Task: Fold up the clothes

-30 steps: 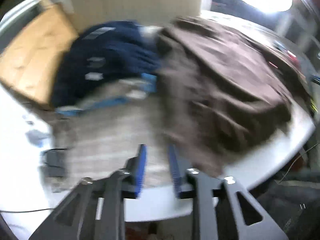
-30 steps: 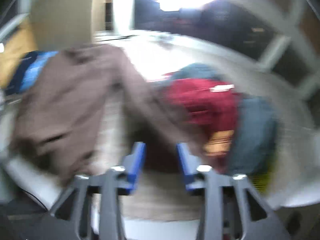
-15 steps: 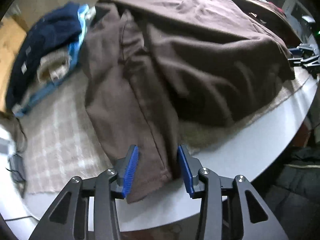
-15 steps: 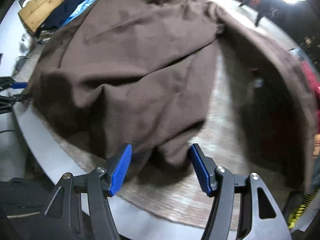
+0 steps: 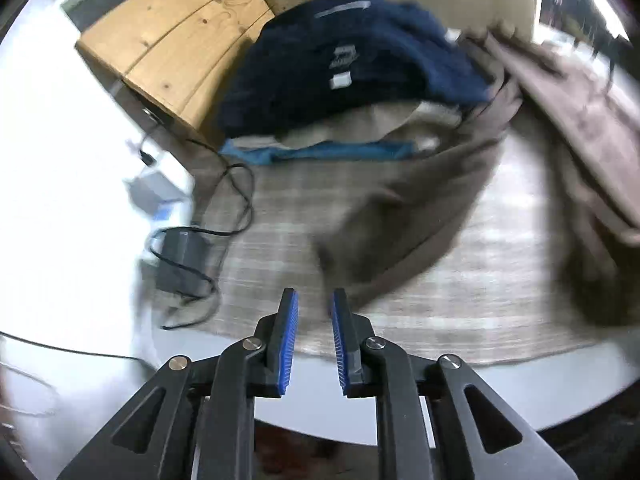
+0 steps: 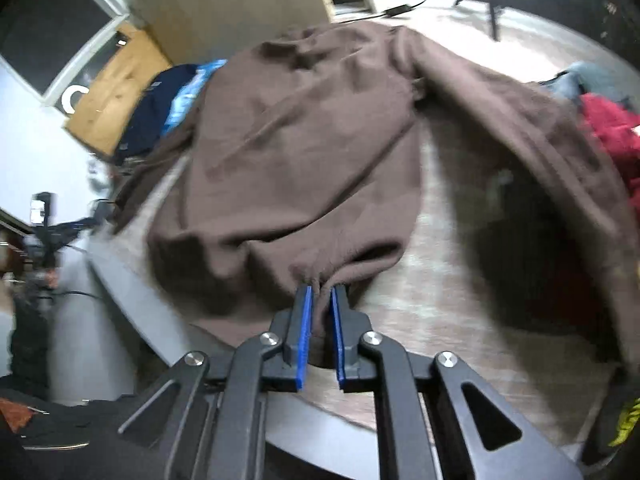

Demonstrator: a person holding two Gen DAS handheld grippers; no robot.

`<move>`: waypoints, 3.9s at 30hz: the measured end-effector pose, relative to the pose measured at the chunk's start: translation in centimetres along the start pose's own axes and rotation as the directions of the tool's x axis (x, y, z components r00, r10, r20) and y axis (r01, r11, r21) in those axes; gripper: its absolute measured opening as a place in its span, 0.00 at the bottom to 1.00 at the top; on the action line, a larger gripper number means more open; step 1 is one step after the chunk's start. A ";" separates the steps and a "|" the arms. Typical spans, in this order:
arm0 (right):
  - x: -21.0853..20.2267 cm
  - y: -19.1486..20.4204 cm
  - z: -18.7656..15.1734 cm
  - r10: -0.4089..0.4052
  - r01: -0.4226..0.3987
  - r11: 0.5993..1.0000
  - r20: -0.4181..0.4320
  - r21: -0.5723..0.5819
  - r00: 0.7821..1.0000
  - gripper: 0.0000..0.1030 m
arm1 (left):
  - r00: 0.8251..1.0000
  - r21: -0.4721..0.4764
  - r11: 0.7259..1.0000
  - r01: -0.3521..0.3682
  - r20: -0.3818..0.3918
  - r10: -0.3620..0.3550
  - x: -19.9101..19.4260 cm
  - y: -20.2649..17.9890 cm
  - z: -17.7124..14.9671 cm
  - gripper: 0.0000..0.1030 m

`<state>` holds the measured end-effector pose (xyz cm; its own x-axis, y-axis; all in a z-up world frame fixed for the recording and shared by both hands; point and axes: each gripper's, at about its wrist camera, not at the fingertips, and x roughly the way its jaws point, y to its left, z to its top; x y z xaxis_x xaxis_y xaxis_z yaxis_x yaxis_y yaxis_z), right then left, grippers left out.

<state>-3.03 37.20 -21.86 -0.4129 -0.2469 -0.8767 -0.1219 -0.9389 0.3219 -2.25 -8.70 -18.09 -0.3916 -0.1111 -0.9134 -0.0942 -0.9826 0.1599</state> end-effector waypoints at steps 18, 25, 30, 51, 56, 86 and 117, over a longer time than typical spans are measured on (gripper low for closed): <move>6.8 1.5 -1.7 -0.132 0.108 0.981 -0.142 -0.161 0.981 0.08 | 0.876 0.324 0.815 0.480 -0.144 -0.459 3.0 -20.4 4.9 0.05; -1.0 0.3 0.2 0.182 -0.182 0.983 0.011 0.007 0.983 0.07 | 0.840 0.271 0.807 0.524 -0.007 -0.543 -4.5 -14.5 8.4 0.05; -6.0 -1.9 -0.1 0.320 -0.340 0.935 0.170 0.102 0.932 0.07 | 0.850 0.285 0.823 0.492 0.048 -0.525 -8.4 -11.2 8.5 0.06; 1.1 -6.5 -6.5 -0.116 0.133 0.982 -0.121 0.137 0.986 0.26 | 0.826 0.142 0.823 0.551 -0.236 -0.512 1.6 -15.9 1.6 0.46; 0.7 -7.0 -7.0 -0.110 0.126 0.982 -0.111 0.144 0.988 0.32 | 0.802 0.116 0.811 0.573 -0.285 -0.526 3.7 -17.2 1.5 0.30; 5.4 -11.8 13.2 0.004 -0.024 0.971 0.083 0.239 0.997 0.24 | 0.841 0.005 0.868 0.497 -0.250 -0.480 0.5 -11.3 0.8 0.05; 0.4 -0.3 -11.4 -0.210 0.209 0.978 -0.183 -0.025 0.961 0.26 | 0.819 0.083 0.834 0.545 -0.264 -0.509 0.8 -12.0 0.3 0.05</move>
<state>7.11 34.62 -26.41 -0.2060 -0.0843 -0.9749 -0.1829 -0.9754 0.1230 -1.74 3.07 -20.61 -0.0309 0.3699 -0.9286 -0.3683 -0.8678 -0.3335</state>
